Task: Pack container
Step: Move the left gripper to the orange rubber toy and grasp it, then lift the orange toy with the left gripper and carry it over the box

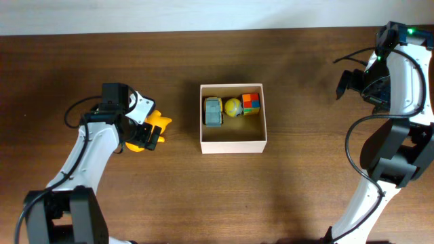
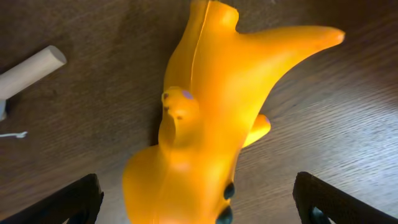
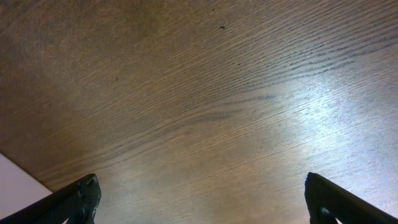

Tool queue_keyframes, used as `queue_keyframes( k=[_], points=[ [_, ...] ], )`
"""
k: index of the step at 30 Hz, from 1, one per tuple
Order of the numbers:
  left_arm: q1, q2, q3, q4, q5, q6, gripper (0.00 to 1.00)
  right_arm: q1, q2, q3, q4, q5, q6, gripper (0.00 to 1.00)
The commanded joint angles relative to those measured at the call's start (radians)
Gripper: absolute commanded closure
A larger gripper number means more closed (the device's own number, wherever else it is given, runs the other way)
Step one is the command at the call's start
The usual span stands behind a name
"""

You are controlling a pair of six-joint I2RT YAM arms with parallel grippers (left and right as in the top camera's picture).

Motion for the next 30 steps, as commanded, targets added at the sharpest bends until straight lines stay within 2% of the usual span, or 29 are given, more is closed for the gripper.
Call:
queue_keyframes(
  k=[1, 10, 12, 13, 14, 16, 17, 20, 22, 23, 26, 28, 30],
  points=[
    [0.003, 0.037, 0.018, 0.016, 0.003, 0.033, 0.00, 0.005, -0.011, 0.004, 0.002, -0.002, -0.005, 0.01],
    [0.003, 0.107, 0.018, 0.061, -0.016, 0.055, 0.00, 0.005, -0.011, 0.004, 0.002, -0.002, -0.005, 0.01],
    [0.003, 0.119, 0.018, 0.066, -0.015, 0.054, 0.04, 0.005, -0.011, 0.004, 0.002, -0.002, -0.005, 0.01],
    [0.002, 0.123, 0.018, 0.068, -0.015, 0.055, 0.09, 0.005, -0.011, 0.004, 0.002, -0.002, -0.005, 0.01],
    [0.003, 0.126, 0.018, 0.068, -0.015, 0.055, 0.18, 0.005, -0.011, 0.004, 0.002, -0.002, -0.005, 0.01],
    [0.003, 0.127, 0.018, 0.070, -0.016, 0.054, 0.45, 0.005, -0.011, 0.004, 0.002, -0.002, -0.005, 0.01],
    [0.002, 0.127, 0.018, 0.072, -0.015, 0.054, 0.54, 0.005, -0.011, 0.004, 0.002, -0.002, -0.005, 0.01],
    [0.003, 0.127, 0.018, 0.077, -0.015, 0.054, 0.60, 0.005, -0.011, 0.004, 0.002, -0.002, -0.005, 0.01],
    [0.002, 0.127, 0.018, 0.080, -0.015, 0.053, 0.67, 0.005, -0.011, 0.004, 0.002, -0.002, -0.005, 0.01],
    [0.002, 0.127, 0.018, 0.080, -0.015, 0.054, 0.74, 0.005, -0.011, 0.004, 0.002, -0.002, -0.005, 0.01],
    [0.002, 0.127, 0.018, 0.083, -0.011, 0.047, 0.83, 0.005, -0.011, 0.004, 0.002, -0.002, -0.005, 0.01],
    [0.000, 0.127, 0.020, 0.083, -0.011, 0.022, 0.97, 0.005, -0.011, 0.004, 0.002, -0.002, -0.005, 0.01],
    [0.000, 0.127, 0.029, 0.082, -0.011, -0.025, 0.98, 0.005, -0.011, 0.004, 0.002, -0.002, -0.005, 0.01]
  ],
)
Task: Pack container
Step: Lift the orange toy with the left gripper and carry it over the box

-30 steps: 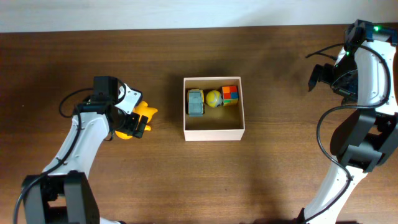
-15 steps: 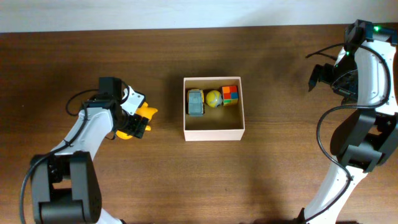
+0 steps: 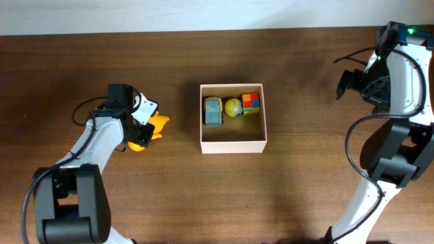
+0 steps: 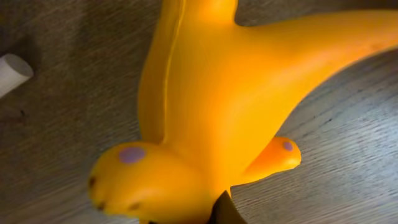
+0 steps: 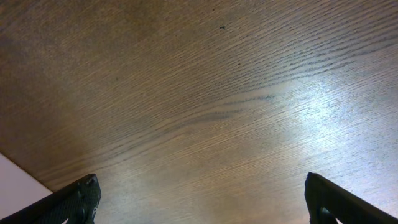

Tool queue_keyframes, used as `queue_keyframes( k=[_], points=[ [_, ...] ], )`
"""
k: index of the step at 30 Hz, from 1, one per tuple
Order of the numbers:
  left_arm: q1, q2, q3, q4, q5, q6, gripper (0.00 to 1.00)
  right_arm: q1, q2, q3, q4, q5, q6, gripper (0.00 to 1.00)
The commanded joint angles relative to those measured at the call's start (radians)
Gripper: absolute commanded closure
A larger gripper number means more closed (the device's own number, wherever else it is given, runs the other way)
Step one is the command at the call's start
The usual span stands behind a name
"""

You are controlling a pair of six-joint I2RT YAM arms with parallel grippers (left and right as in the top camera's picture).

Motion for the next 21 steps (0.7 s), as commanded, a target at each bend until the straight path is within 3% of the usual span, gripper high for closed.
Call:
queue_keyframes(
  k=[1, 13, 21],
  points=[
    [0.000, 0.013, 0.037, 0.002, 0.002, -0.082, 0.98, 0.005, -0.011, 0.004, 0.002, -0.002, -0.006, 0.01],
    [-0.005, 0.011, 0.293, -0.175, 0.082, -0.118, 0.98, 0.005, -0.011, 0.004, 0.002, -0.002, -0.006, 0.02],
    [-0.098, 0.010, 0.543, -0.360, 0.099, -0.073, 0.98, 0.005, -0.011, 0.004, 0.002, -0.002, -0.006, 0.01]
  ],
)
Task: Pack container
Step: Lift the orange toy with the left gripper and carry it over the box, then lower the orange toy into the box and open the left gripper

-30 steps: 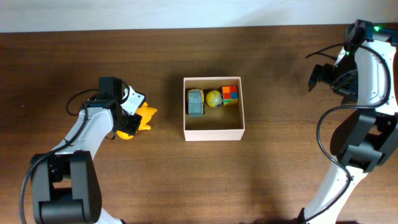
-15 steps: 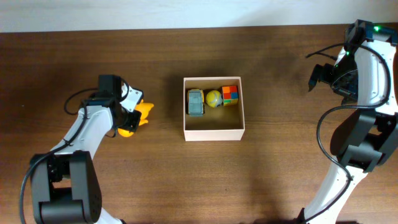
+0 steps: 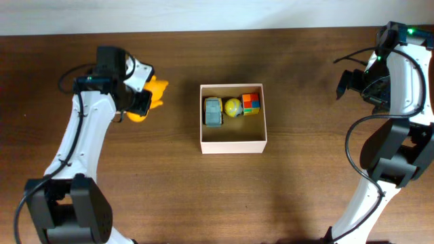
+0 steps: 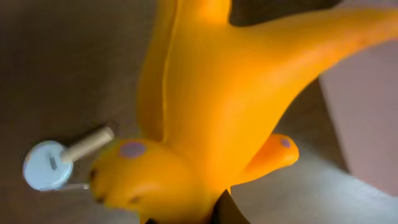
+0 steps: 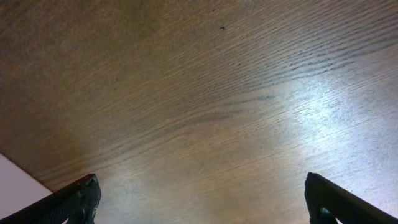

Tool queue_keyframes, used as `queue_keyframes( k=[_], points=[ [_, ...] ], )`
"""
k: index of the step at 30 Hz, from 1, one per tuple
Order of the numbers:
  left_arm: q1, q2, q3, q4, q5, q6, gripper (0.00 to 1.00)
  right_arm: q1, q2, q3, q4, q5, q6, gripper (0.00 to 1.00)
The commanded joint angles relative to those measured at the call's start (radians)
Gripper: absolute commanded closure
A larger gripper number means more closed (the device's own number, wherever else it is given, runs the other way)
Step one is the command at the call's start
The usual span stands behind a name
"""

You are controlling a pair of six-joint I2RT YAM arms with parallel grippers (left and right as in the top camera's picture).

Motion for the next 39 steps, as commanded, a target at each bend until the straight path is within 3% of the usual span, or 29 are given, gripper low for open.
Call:
queue_keyframes(
  k=[1, 8, 19, 39],
  points=[
    [-0.064, 0.010, 0.111, -0.045, 0.035, 0.041, 0.98, 0.005, -0.011, 0.004, 0.002, -0.002, -0.006, 0.01],
    [-0.246, 0.010, 0.238, -0.166, 0.034, 0.181, 0.98, 0.005, -0.011, 0.004, 0.002, -0.002, -0.006, 0.02],
    [-0.470, 0.047, 0.229, -0.199, 0.034, 0.283, 0.98, 0.005, -0.011, 0.004, 0.002, -0.002, -0.006, 0.01],
    [-0.496, 0.245, 0.229, -0.203, 0.004, 0.381, 0.97, 0.005, -0.011, 0.004, 0.002, -0.002, -0.006, 0.01]
  ],
)
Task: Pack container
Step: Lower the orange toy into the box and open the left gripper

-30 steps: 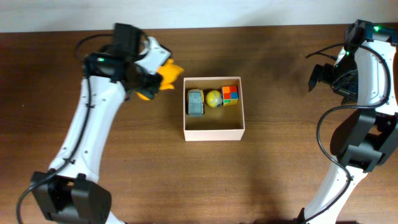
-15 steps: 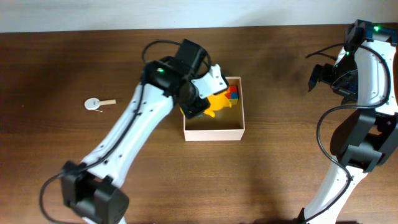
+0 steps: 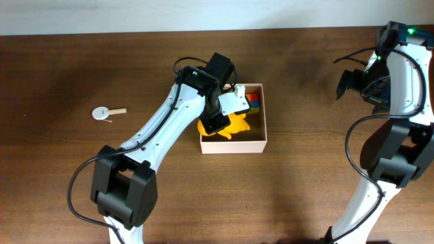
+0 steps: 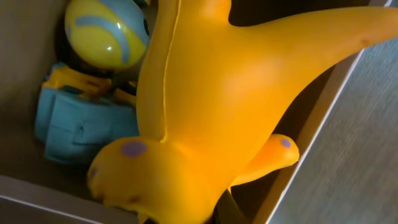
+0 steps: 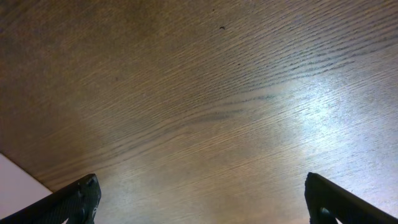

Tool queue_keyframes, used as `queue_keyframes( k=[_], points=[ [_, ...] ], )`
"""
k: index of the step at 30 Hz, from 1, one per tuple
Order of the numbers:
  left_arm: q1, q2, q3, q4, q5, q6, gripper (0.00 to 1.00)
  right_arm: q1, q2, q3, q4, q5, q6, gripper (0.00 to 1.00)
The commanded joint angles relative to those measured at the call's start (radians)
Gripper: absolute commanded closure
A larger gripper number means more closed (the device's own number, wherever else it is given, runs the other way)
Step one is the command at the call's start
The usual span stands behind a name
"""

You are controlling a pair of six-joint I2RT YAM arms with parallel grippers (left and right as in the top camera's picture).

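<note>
My left gripper (image 3: 218,116) is shut on a yellow-orange rubber toy (image 3: 234,126), holding it inside the open white box (image 3: 234,144) at the table's middle. In the left wrist view the toy (image 4: 211,106) fills the frame, with a blue toy car (image 4: 81,127) and a yellow ball (image 4: 106,34) beneath it in the box. A multicoloured cube (image 3: 253,99) shows at the box's far right corner. My right gripper (image 5: 202,199) stands open over bare wood at the far right.
A small white disc with a wooden stick (image 3: 107,112) lies on the table to the left. The right arm (image 3: 393,74) rises along the right edge. A pale wall strip runs along the table's far side.
My left gripper has carried the yellow toy from left of the box to inside it, over the car. The disc with stick now lies uncovered at left. The right arm has not moved.
My left gripper stood open around the yellow toy lying on the table at left. Then it was shut on the toy there, then held it lifted farther back at left, and now holds it within the box. The right arm stayed still throughout.
</note>
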Motion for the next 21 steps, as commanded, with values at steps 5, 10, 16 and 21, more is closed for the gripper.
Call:
queue_keyframes(
  k=[5, 10, 16, 21],
  points=[
    [0.001, 0.017, 0.005, 0.031, 0.004, 0.035, 0.97, 0.005, -0.011, 0.004, 0.002, -0.002, -0.005, 0.01],
    [0.000, 0.022, 0.005, 0.035, 0.004, 0.034, 0.97, 0.005, -0.011, 0.004, 0.002, -0.002, -0.005, 0.01],
    [0.000, 0.025, 0.005, 0.034, 0.030, 0.034, 0.97, 0.005, -0.011, 0.004, 0.002, -0.002, -0.005, 0.01],
    [0.000, 0.029, 0.005, 0.028, 0.046, 0.034, 0.97, 0.005, -0.011, 0.004, 0.002, -0.002, -0.005, 0.01]
  ],
)
